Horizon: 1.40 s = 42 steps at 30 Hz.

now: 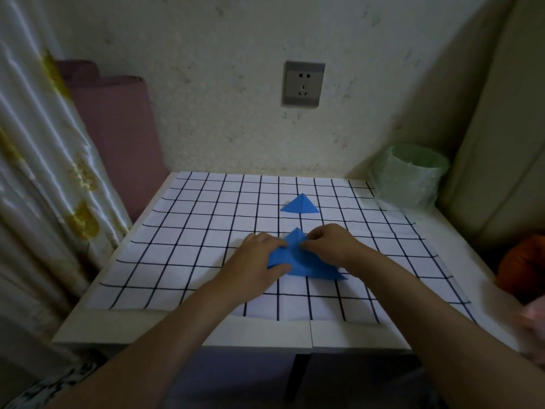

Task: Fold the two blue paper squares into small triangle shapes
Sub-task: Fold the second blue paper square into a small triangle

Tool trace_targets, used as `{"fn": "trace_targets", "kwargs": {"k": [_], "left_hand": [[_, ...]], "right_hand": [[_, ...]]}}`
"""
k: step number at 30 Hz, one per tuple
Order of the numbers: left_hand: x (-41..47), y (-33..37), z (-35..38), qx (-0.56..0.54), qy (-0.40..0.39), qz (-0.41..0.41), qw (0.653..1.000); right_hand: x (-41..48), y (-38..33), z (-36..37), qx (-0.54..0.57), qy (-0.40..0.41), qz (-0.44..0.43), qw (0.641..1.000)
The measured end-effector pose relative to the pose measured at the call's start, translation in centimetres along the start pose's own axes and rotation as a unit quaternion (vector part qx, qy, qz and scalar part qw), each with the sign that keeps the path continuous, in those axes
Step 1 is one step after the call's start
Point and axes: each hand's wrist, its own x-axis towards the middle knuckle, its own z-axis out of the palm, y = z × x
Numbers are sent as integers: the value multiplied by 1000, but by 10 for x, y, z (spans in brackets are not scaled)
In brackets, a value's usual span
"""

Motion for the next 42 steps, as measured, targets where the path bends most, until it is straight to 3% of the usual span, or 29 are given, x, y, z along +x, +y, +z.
{"fn": "trace_targets", "kwargs": {"k": [6,11,30,42], "left_hand": [[8,10,-13,-78,77,-37,993],[17,19,-20,-136,126,-56,981],[19,30,-7,-178,136,-65,972],[22,31,-1,-252,138,-113,951]], "right_hand": [[-11,4,-6,54,24,-100,993],[-22,6,-7,95,45,-124,987],[-34,4,2,122,112,-188,968],[-38,4,6,102,150,-189,965]]}}
